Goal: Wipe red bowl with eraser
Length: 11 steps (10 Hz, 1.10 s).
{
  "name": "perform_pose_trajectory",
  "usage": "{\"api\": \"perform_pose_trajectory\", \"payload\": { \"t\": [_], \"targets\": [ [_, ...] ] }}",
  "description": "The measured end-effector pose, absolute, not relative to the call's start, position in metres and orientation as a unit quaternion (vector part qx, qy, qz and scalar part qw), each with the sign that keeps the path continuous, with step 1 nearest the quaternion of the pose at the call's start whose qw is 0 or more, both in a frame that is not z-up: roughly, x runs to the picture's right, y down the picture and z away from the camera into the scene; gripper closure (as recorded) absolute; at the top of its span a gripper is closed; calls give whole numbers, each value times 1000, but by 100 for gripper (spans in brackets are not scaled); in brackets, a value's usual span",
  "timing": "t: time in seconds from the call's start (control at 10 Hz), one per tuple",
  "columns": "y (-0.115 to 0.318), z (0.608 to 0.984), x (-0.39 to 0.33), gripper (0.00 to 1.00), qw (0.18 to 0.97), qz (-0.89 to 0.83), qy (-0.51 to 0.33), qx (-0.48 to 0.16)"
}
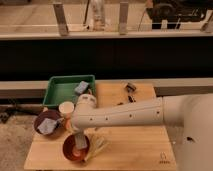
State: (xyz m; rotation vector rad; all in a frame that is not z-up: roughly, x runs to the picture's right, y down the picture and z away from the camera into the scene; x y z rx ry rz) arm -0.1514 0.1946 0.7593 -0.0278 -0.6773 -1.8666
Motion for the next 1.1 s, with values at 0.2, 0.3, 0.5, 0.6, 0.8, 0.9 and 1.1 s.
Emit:
{"api": "perform_pose_trajectory", "payload": {
  "t": [0.2, 0.3, 0.5, 0.6, 0.8, 0.9, 1.1],
  "targets": [
    [193, 767, -168, 100, 537, -793, -289, -2],
    [193, 769, -183, 100, 530, -795, -294, 5],
    [196, 769, -200, 100, 518, -801, -301, 16],
    [197, 766, -204, 100, 511, -804, -303, 21],
    [204, 757, -210, 100, 499, -809, -310, 26],
    [208, 752, -209, 100, 497, -808, -314, 26],
    [217, 744, -201, 100, 499, -805, -320, 22]
  ]
}}
